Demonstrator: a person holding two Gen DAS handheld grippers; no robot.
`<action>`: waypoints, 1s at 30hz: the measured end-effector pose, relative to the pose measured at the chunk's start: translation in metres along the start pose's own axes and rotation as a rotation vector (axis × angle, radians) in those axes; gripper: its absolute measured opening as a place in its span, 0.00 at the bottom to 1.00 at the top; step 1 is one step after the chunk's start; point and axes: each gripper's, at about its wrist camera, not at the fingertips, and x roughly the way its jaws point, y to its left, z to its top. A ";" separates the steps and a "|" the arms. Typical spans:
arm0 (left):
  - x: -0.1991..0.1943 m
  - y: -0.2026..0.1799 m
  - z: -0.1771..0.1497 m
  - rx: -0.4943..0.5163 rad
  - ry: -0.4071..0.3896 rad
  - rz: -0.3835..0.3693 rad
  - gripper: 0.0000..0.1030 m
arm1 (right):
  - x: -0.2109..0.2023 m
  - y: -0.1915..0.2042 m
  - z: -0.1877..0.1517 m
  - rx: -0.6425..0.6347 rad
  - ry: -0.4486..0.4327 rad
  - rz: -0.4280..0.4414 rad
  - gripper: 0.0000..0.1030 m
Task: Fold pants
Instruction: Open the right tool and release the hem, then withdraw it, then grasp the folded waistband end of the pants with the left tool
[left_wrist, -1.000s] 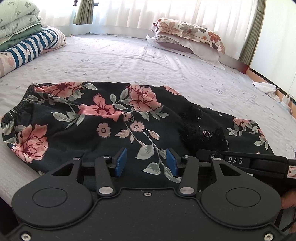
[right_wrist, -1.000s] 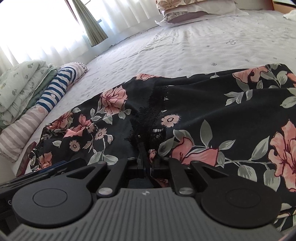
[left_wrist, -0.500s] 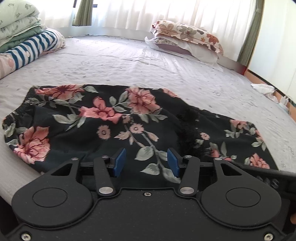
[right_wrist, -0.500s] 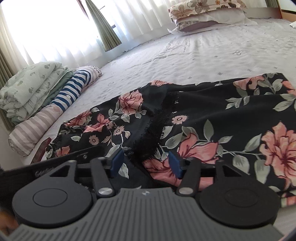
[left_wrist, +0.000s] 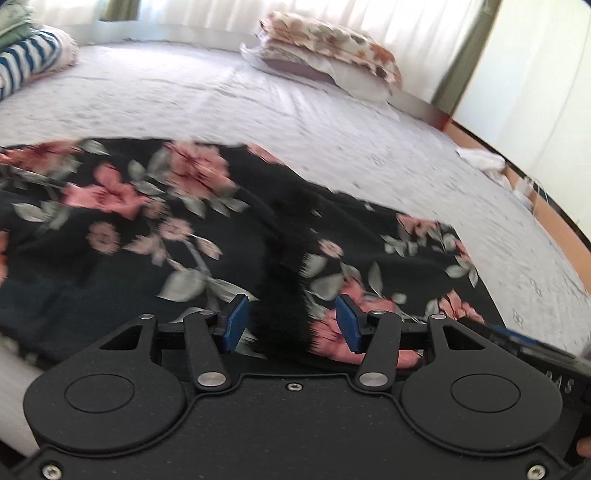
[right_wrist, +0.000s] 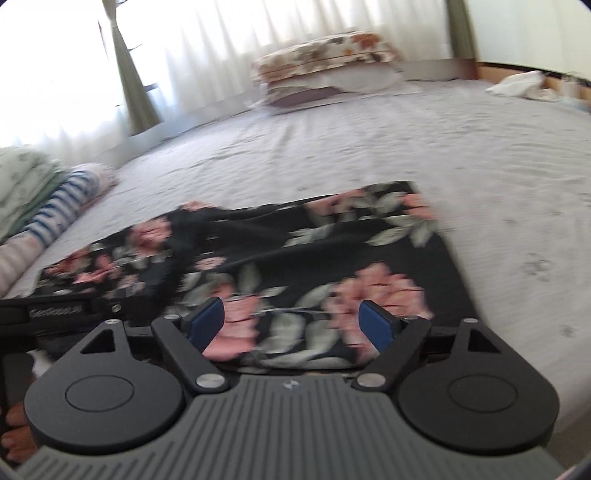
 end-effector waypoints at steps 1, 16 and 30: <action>0.006 -0.004 -0.002 0.004 0.015 -0.001 0.49 | -0.001 -0.006 0.000 0.005 -0.009 -0.045 0.87; 0.001 -0.019 -0.014 0.122 -0.033 0.139 0.04 | 0.011 -0.054 -0.011 -0.028 -0.004 -0.332 0.88; -0.006 0.002 -0.014 0.113 -0.030 0.224 0.09 | 0.009 -0.048 -0.014 -0.065 -0.038 -0.276 0.92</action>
